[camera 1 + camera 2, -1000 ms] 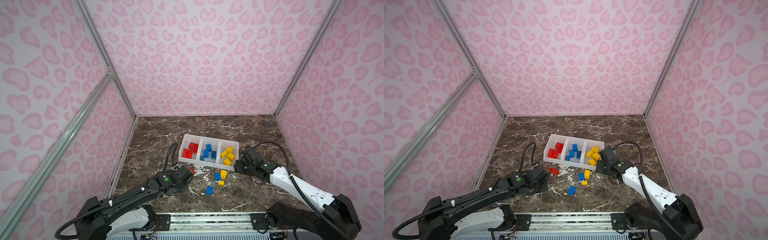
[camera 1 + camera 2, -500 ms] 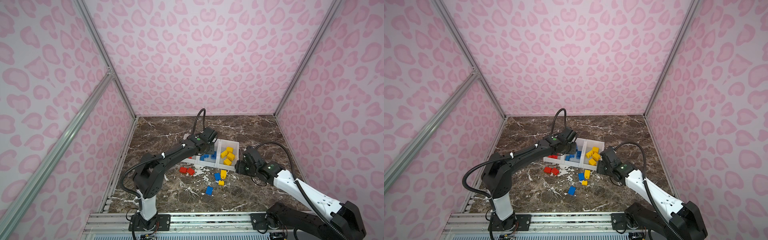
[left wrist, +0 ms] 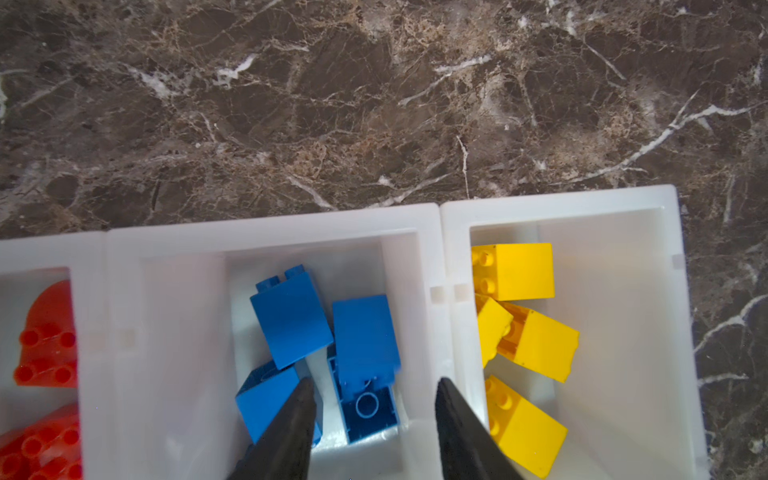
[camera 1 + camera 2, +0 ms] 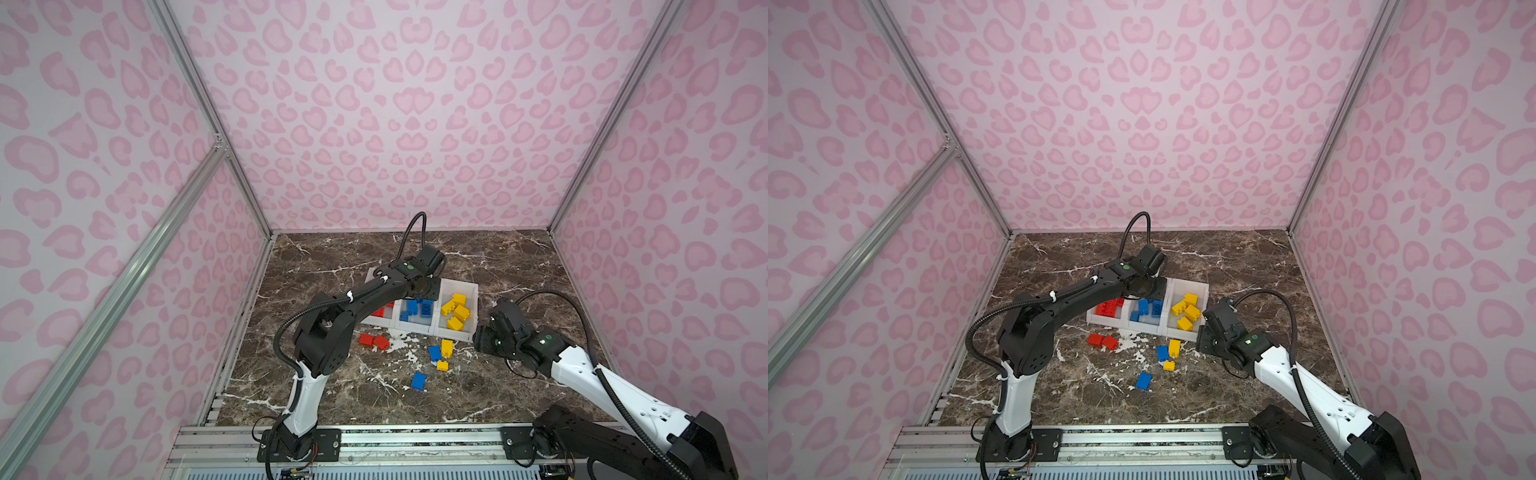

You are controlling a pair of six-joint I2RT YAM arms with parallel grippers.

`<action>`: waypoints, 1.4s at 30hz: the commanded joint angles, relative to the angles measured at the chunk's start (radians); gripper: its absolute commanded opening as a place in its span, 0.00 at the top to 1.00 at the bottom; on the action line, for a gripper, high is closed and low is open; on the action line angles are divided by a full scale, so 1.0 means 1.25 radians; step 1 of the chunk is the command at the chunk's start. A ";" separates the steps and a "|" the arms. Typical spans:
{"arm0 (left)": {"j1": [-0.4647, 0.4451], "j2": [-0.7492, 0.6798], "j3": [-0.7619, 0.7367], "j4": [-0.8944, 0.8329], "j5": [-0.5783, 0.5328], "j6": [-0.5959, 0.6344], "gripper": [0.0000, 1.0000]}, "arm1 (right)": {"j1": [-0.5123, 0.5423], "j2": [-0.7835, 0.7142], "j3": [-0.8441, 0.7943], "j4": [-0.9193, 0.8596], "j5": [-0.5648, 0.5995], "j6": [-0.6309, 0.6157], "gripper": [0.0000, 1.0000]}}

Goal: Sort the legos into containers by color
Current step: 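Raise the left gripper away from the bin, then grasp a yellow brick beside the bin with the right gripper while the left gripper withdraws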

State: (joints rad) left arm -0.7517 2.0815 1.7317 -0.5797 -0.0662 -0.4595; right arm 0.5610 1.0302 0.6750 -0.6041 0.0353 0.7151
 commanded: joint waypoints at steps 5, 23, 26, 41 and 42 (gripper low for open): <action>0.003 -0.028 -0.029 0.012 0.001 0.010 0.47 | 0.001 0.003 -0.001 -0.016 0.014 0.008 0.31; 0.011 -0.415 -0.446 0.161 -0.051 -0.019 0.46 | 0.046 0.038 0.005 -0.001 0.030 0.032 0.31; 0.013 -0.496 -0.516 0.163 -0.068 -0.027 0.46 | 0.080 0.073 0.022 0.010 0.047 0.047 0.32; 0.013 -0.781 -0.792 0.142 -0.118 -0.107 0.44 | 0.215 0.301 0.123 0.081 0.103 0.109 0.33; 0.012 -0.792 -0.802 0.140 -0.121 -0.111 0.45 | 0.219 0.312 0.128 0.085 0.103 0.109 0.33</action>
State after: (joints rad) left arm -0.7368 1.1202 0.7551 -0.4046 -0.1932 -0.5591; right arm 0.8253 1.3933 0.8227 -0.5179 0.1406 0.8326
